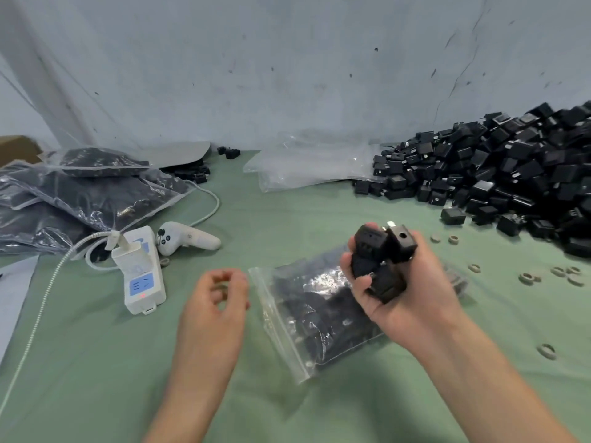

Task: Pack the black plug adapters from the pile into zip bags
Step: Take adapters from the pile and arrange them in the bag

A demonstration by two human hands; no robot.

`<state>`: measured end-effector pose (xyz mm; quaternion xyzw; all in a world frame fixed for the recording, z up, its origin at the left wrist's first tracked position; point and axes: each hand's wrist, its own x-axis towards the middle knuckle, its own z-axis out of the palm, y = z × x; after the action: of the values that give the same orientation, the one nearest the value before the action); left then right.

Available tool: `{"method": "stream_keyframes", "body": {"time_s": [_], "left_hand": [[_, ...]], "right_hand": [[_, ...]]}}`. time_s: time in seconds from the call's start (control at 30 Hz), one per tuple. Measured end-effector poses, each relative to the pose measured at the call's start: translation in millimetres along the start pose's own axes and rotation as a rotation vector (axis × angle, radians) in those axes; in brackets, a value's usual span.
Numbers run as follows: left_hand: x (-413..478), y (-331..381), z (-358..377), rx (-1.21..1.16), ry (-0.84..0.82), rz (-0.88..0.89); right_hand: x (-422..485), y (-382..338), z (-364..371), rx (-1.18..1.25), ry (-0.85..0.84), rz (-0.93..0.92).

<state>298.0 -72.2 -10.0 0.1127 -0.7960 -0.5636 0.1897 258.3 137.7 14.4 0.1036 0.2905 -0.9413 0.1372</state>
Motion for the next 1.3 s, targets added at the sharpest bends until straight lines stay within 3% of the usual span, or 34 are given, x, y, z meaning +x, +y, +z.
{"method": "stream_keyframes", "body": {"time_s": [0.03,0.07,0.13,0.2,0.4,0.57,0.73,0.83,0.97,1.3], "left_hand": [[-2,6,0,0.01,0.072,0.126],[-5,13,4,0.002,0.029,0.215],[-12,21,17,0.075,-0.166,0.344],[-17,26,30,0.144,-0.26,0.416],[-23,23,35,0.049,-0.332,0.333],[-21,22,26,-0.193,-0.294,0.185],[-1,-17,-21,-0.076,-0.16,0.051],[-3,-34,-26,0.009,-0.25,-0.008],[-8,-31,-9,0.122,-0.31,0.081],[-10,-30,19,-0.177,-0.363,0.012]], "right_hand": [[-1,4,3,-0.059,0.001,0.002],[-1,9,6,-0.125,0.003,-0.001],[-1,22,10,-0.265,-0.01,-0.023],[-1,32,13,-0.366,-0.037,-0.04],[1,35,16,-0.52,0.046,-0.167],[-1,33,21,-0.677,0.068,-0.295],[-1,-4,11,-0.543,0.142,-0.395],[2,-25,-2,-0.491,0.237,-0.412],[6,-34,-17,-0.416,0.307,-0.404],[16,-38,-33,-0.382,0.33,-0.406]]}}
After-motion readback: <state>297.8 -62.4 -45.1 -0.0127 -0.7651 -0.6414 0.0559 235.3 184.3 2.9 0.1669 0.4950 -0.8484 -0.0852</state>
